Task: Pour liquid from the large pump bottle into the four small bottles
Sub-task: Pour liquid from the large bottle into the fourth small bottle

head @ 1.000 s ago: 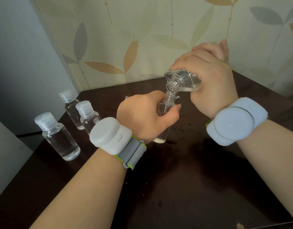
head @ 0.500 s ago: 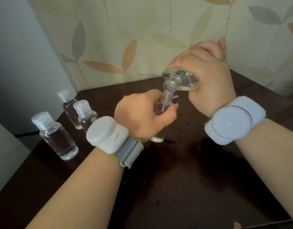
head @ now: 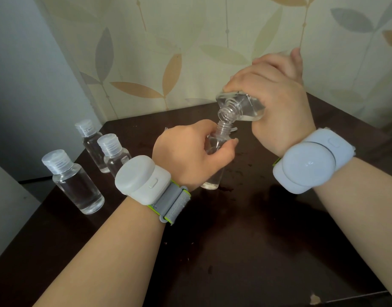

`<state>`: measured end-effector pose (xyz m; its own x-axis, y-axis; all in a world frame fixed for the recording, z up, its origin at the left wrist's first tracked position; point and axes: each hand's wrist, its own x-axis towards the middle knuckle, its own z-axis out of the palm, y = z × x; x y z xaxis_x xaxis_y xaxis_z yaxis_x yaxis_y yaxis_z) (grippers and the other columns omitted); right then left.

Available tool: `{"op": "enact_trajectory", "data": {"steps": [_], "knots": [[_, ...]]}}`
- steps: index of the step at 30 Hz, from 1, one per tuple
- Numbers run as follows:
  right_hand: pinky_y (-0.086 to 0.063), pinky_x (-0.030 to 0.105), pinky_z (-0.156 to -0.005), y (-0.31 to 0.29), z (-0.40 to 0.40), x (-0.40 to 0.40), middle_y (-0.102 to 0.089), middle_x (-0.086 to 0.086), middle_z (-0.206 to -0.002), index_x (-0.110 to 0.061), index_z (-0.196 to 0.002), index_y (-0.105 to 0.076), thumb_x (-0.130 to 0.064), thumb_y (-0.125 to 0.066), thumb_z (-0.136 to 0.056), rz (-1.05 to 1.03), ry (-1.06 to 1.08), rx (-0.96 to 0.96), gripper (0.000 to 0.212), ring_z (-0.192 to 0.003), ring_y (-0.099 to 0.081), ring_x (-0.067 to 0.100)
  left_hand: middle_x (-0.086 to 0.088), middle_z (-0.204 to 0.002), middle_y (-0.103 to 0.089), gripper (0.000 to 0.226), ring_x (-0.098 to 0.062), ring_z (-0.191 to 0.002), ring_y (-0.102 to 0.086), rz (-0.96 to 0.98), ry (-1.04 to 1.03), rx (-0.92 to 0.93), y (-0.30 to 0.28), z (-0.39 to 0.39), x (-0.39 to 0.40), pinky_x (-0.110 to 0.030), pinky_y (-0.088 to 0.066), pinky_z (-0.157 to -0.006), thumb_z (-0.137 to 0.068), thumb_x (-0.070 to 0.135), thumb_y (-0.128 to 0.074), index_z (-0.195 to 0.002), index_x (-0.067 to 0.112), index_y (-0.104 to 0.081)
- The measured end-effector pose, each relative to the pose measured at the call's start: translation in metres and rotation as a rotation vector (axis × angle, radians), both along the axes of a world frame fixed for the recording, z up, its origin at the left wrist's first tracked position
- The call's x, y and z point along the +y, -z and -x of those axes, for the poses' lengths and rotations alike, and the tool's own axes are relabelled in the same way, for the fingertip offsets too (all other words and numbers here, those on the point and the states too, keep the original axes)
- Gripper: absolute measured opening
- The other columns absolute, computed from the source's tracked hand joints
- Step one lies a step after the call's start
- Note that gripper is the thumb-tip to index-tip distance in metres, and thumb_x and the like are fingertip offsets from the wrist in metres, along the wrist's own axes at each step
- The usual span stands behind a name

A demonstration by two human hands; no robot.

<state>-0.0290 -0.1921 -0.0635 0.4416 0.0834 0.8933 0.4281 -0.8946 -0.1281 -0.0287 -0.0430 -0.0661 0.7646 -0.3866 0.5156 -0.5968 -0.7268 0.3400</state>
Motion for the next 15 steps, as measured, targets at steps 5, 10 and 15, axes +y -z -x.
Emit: {"op": "enact_trajectory", "data": {"steps": [5, 10, 15], "knots": [[-0.012, 0.062, -0.101, 0.0003, -0.0010, 0.0001, -0.067, 0.006, -0.089, -0.009, -0.083, -0.069, 0.016, -0.060, -0.063, 0.002, 0.004, 0.007, 0.034, -0.102, -0.051, 0.039, 0.000, -0.065, -0.065, 0.051, -0.018, -0.068, -0.060, 0.003, 0.001, 0.000, 0.0007, -0.0002, 0.0001, -0.034, -0.045, -0.070, -0.068, 0.056, -0.040, -0.093, 0.020, -0.066], [-0.014, 0.066, -0.099, -0.0011, -0.0013, 0.0005, -0.067, 0.008, -0.088, -0.008, -0.082, -0.069, 0.017, -0.058, -0.061, 0.025, -0.005, -0.020, 0.035, -0.100, -0.052, 0.041, 0.002, -0.061, -0.062, 0.049, -0.018, -0.066, -0.058, 0.008, 0.010, 0.003, 0.0000, -0.0029, 0.0017, -0.031, -0.044, -0.067, -0.068, 0.056, -0.041, -0.092, 0.021, -0.065], [-0.011, 0.062, -0.101, 0.0007, -0.0005, 0.0001, -0.066, 0.007, -0.088, -0.008, -0.083, -0.069, 0.020, -0.058, -0.059, 0.027, 0.009, -0.021, 0.038, -0.101, -0.051, 0.040, 0.002, -0.061, -0.062, 0.049, -0.016, -0.064, -0.057, 0.003, 0.014, 0.003, 0.0018, -0.0030, 0.0011, -0.030, -0.043, -0.067, -0.068, 0.057, -0.041, -0.092, 0.021, -0.065]]}}
